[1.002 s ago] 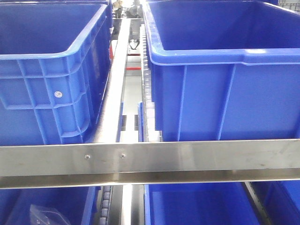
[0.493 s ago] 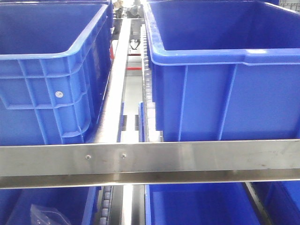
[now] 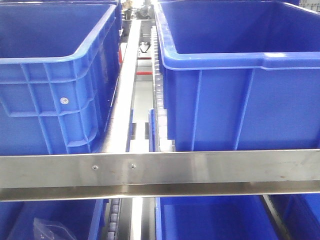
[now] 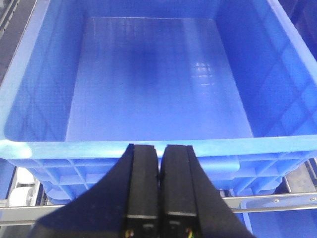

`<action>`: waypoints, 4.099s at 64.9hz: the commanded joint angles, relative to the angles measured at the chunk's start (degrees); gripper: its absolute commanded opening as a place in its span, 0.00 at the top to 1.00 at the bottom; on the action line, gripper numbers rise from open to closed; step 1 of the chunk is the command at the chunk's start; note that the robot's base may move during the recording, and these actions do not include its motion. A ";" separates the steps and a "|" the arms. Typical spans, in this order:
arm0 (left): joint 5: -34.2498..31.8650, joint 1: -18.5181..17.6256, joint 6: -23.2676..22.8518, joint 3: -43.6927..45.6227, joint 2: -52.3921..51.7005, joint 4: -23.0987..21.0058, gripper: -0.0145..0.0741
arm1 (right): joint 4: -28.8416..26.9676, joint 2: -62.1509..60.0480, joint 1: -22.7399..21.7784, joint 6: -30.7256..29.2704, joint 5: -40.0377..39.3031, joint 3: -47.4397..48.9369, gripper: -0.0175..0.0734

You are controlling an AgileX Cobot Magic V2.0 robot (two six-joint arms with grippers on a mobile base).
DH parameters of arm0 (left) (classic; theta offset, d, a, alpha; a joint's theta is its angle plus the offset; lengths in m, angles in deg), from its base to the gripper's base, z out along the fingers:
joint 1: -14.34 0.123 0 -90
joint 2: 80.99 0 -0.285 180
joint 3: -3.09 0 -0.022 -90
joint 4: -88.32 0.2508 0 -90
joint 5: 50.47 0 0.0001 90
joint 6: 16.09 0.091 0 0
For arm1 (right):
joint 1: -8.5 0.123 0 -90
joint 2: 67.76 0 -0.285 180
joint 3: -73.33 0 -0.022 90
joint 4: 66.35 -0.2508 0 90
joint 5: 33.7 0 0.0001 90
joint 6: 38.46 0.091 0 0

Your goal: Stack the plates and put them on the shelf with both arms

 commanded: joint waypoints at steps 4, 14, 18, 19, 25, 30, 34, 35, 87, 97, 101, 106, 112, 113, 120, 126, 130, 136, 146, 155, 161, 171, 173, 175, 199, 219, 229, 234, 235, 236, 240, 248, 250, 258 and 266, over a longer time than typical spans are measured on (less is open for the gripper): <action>-4.61 -0.10 -0.55 1.75 -0.13 0.38 0.74 | 0.70 -4.81 -0.32 -0.36 -5.93 -3.08 0.78; -4.61 -0.10 -0.55 1.75 -0.13 0.38 0.74 | 0.70 -9.92 -0.32 -0.36 -5.98 -6.50 0.78; -4.61 -0.10 -0.55 1.75 -0.13 0.38 0.74 | 0.64 -10.39 -0.32 -0.36 -6.76 -7.41 0.78; -4.61 -0.10 -0.55 1.75 -0.13 0.38 0.74 | 0.64 -10.33 -0.32 -0.36 -7.11 -7.64 0.78; -4.61 -0.10 -0.55 1.75 -0.13 0.38 0.74 | 0.31 -10.34 -0.32 -0.36 -9.15 -8.78 0.78; -4.61 -0.10 -0.55 1.75 -0.13 0.38 0.74 | 0.31 -10.34 -0.32 -0.36 -9.63 -8.77 0.78; -4.61 -0.10 -0.55 1.75 -0.13 0.38 0.74 | 0.31 -10.34 -0.32 -0.36 -10.08 -8.77 0.78; -4.61 -0.10 -0.55 1.75 -0.13 0.38 0.74 | 0.31 -10.27 -0.32 -0.36 -10.13 -8.77 0.78; -4.61 -0.10 -0.55 1.75 -0.13 0.38 0.74 | 0.31 -10.28 -0.32 -0.36 -10.19 -8.77 0.78; -4.61 -0.10 -0.55 1.75 -0.13 0.38 0.74 | 0.31 -10.28 -0.32 -0.36 -10.19 -8.77 0.78; -4.61 -0.10 -0.55 1.75 -0.13 0.38 0.74 | 0.31 -10.28 -0.32 -0.36 -10.19 -8.77 0.78; -4.61 -0.10 -0.55 1.75 -0.13 0.38 0.74 | 0.31 -10.28 -0.32 -0.36 -10.19 -8.77 0.78; -4.61 -0.10 -0.55 1.75 -0.13 0.38 0.74 | 0.31 -10.28 -0.32 -0.36 -10.19 -8.77 0.78; -4.61 -0.10 -0.55 1.75 -0.13 0.38 0.74 | 0.31 -10.28 -0.32 -0.36 -10.19 -8.77 0.78; -4.61 -0.10 -0.55 1.75 -0.13 0.38 0.74 | 0.31 -10.28 -0.32 -0.36 -10.19 -8.77 0.78; -4.00 -0.24 -0.16 1.75 -2.31 0.96 0.74 | 0.31 -10.28 -0.32 -0.36 -10.19 -8.77 0.78; -4.68 0.31 -0.16 0.99 -5.14 0.71 0.74 | 0.31 -10.28 -0.32 -0.36 -10.19 -8.77 0.78; -6.07 1.40 -0.16 -1.67 -10.65 0.50 0.74 | 0.31 -10.28 -0.32 -0.36 -10.19 -8.77 0.78; -12.43 3.30 -0.16 -11.12 -20.23 0.46 0.74 | 0.31 -10.28 -0.32 -0.36 -10.19 -8.77 0.78; -16.86 5.05 -0.16 -20.08 -28.49 -1.44 0.74 | 0.31 -10.28 -0.32 -0.36 -10.19 -8.77 0.78; -18.38 5.60 -0.16 -24.88 -32.65 -2.66 0.74 | 0.31 -10.28 -0.32 -0.36 -10.19 -8.77 0.78; -21.58 5.69 -0.16 -30.63 -36.44 -4.33 0.74 | 0.31 -10.28 -0.32 -0.36 -10.19 -8.77 0.78; -22.51 5.69 -0.16 -31.27 -36.44 -4.33 0.74 | 0.31 -10.28 -0.32 -0.36 -10.19 -8.77 0.78; -22.92 5.69 -0.16 -31.59 -36.44 -4.58 0.74 | 0.31 -10.28 -0.32 -0.36 -10.19 -8.77 0.78; -22.29 5.59 -0.16 -31.59 -36.44 -4.63 0.74 | 0.31 -10.28 -0.32 -0.36 -10.19 -8.77 0.78; -23.09 5.59 5.18 -31.59 -36.44 -6.38 0.74 | 0.31 -10.28 -0.32 -0.36 -10.19 -8.77 0.78; -23.86 5.59 10.89 -31.59 -36.44 -7.93 0.74 | 0.31 -10.28 -0.32 -0.36 -10.19 -8.77 0.78; -24.00 5.59 10.89 -31.59 -36.44 -7.93 0.74 | 0.31 -10.28 -0.32 -0.36 -10.19 -8.77 0.78; -24.00 5.59 10.89 -31.59 -36.44 -7.93 0.74 | 0.31 -10.28 -0.32 -0.36 -10.19 -8.77 0.78; -24.00 5.59 10.89 -31.59 -36.44 -8.08 0.74 | 0.31 -10.28 -0.32 -0.36 -10.19 -8.77 0.78; -23.89 5.59 10.89 -31.59 -36.44 -8.34 0.74 | 0.31 -10.28 -0.32 -0.36 -10.19 -8.77 0.78; -23.99 5.59 10.89 -31.59 -36.44 -8.61 0.74 | 0.31 -10.28 -0.32 -0.36 -10.19 -8.77 0.78; -23.99 5.59 10.89 -31.59 -36.44 -8.61 0.74 | 0.31 -10.28 -0.32 -0.36 -10.19 -8.77 0.78; -23.99 5.59 10.89 -31.59 -36.44 -8.61 0.74 | 0.31 -10.28 -0.32 -0.36 -10.19 -8.77 0.78; -23.99 5.59 10.89 -31.59 -36.44 -8.61 0.74 | 0.31 -10.28 -0.32 -0.36 -10.19 -8.77 0.78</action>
